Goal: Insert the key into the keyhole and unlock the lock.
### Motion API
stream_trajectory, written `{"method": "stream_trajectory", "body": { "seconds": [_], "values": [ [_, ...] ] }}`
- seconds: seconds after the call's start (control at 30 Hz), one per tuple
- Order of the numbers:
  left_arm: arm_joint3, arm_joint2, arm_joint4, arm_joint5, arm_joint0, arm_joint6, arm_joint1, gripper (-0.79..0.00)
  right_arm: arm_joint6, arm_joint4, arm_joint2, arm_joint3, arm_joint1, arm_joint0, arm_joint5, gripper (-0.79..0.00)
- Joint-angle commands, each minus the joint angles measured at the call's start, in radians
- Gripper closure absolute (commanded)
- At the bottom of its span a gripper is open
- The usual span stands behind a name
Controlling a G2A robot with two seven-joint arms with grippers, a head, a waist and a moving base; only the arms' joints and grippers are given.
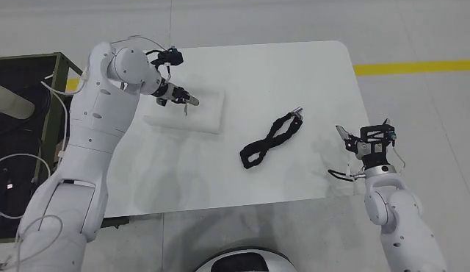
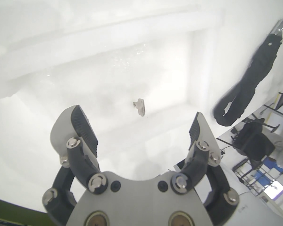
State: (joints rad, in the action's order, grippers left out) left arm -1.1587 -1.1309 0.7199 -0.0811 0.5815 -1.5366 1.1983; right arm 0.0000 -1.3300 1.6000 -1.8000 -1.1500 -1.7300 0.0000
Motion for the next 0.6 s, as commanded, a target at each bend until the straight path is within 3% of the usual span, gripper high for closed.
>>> {"method": "stream_trajectory", "body": {
  "seconds": [0.0,0.07,0.1,0.13,0.17,0.2,0.23,0.47,0.57],
  "values": [
    [-0.045,0.043,0.06,0.002,0.0,0.001,0.003,-0.785,0.0,0.0,0.0,0.0,0.0,0.0,0.0,-0.785],
    [-0.047,0.081,0.107,0.03,-0.011,0.001,0.009,-0.773,0.0,0.0,0.0,0.0,0.0,0.0,0.0,-0.785],
    [-0.034,0.104,0.106,0.024,-0.017,0.001,0.013,-0.634,0.0,0.0,0.0,0.0,0.0,0.0,0.0,-0.785],
    [-0.007,0.128,0.109,0.016,-0.029,0.001,0.016,-0.557,0.0,0.0,0.0,0.0,0.0,0.0,0.0,-0.785],
    [0.03,0.152,0.118,0.029,-0.047,0.001,0.02,-0.603,0.0,0.0,0.0,0.0,0.0,0.0,0.0,-0.785],
    [0.061,0.175,0.118,0.037,-0.067,0.001,0.026,-0.536,0.0,0.0,0.0,0.0,0.0,0.0,0.0,-0.785],
    [0.082,0.194,0.109,0.031,-0.085,0.001,0.033,-0.388,0.0,0.0,0.0,0.0,0.0,0.0,0.0,-0.785],
    [0.205,0.247,0.03,-0.02,-0.153,0.001,0.057,-0.329,0.0,0.0,0.0,0.0,0.0,0.0,0.0,-0.785],
    [0.246,0.264,0.012,-0.036,-0.175,0.001,0.064,-0.265,0.0,0.0,0.0,0.0,0.0,0.0,0.0,-0.785]
  ]
}}
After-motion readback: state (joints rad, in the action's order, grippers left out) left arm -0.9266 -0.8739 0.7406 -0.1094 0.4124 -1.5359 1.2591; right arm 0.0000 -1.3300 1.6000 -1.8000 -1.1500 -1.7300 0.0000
